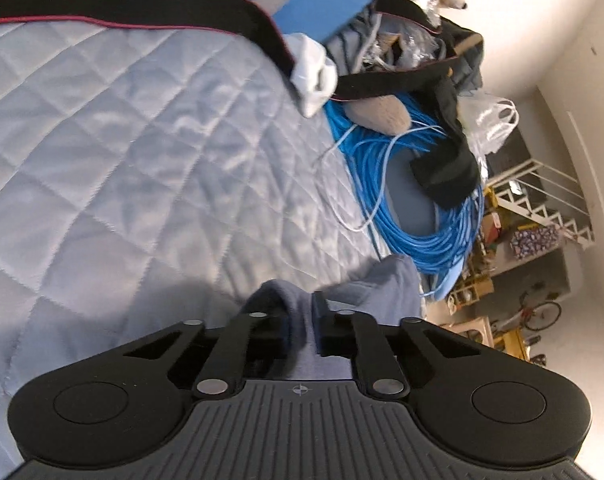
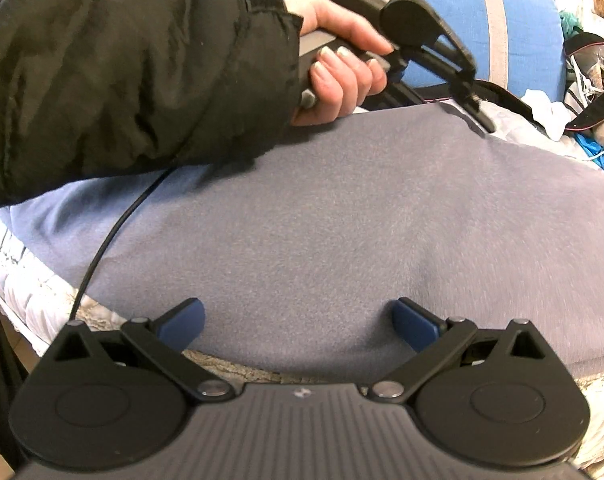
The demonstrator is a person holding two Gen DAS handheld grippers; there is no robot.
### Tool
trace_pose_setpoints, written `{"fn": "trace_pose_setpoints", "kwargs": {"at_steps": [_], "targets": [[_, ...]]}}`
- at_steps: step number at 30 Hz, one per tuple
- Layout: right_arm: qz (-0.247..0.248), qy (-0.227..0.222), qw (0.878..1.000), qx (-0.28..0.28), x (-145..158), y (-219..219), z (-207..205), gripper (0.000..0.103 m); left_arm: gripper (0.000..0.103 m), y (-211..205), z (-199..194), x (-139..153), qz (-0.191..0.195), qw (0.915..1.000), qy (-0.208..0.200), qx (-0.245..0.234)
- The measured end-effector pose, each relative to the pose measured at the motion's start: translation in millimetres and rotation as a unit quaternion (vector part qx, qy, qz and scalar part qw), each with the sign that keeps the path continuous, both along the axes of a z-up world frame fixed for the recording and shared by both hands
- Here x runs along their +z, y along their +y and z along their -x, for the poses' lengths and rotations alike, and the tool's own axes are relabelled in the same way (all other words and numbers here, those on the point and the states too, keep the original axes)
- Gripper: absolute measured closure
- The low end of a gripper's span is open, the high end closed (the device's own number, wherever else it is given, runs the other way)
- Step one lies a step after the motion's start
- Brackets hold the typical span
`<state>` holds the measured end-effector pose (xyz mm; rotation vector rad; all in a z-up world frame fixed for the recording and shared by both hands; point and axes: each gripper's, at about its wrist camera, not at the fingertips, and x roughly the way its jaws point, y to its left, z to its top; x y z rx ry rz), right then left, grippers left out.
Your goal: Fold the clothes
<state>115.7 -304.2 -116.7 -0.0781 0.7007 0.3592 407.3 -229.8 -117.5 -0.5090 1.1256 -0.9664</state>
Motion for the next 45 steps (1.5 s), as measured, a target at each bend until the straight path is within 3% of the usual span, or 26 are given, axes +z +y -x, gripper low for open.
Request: {"fn": "trace_pose_setpoints", "kwargs": {"at_steps": [8,15,18,20,22,26,30,33,39,45], "targets": [[0.004,0.001,1.0,0.0,-1,1,0,0.0,0.097,-5,-9,-11,-0.019,0.9998,-0.005,-0.01],[0.004,0.002,1.0,0.0,-2,0,1,0.0,0.095,-1,-12,-17,-0.008,0.9991,0.022,-0.035],[0.005,0.002,1.0,0.0,-3,-2,-6,0.0,0.078,3,-10,-16,0.005,0.9985,0.032,-0.045],[0.006,0.002,1.0,-0.001,-3,-2,-7,0.0,0.056,11,-7,-12,0.014,0.9983,0.035,-0.045],[0.007,0.002,1.0,-0.002,-3,-1,-7,0.0,0.048,21,-2,-7,0.021,0.9983,0.037,-0.041],[0.01,0.002,1.0,-0.003,-3,0,-7,0.0,0.044,49,6,2,0.005,0.9995,0.027,-0.015],[0.012,0.002,1.0,-0.004,-3,0,-8,0.0,0.043,92,27,23,-0.019,0.9994,-0.005,0.028],[0.013,0.002,1.0,-0.006,-3,2,-7,0.0,0.037,128,51,45,-0.042,0.9962,-0.046,0.061],[0.021,0.002,1.0,-0.01,-2,6,-6,0.0,0.032,189,110,83,-0.101,0.98,-0.137,0.102],[0.029,0.004,0.999,-0.015,-1,10,-6,0.0,0.031,225,148,87,-0.154,0.9652,-0.181,0.11]]}}
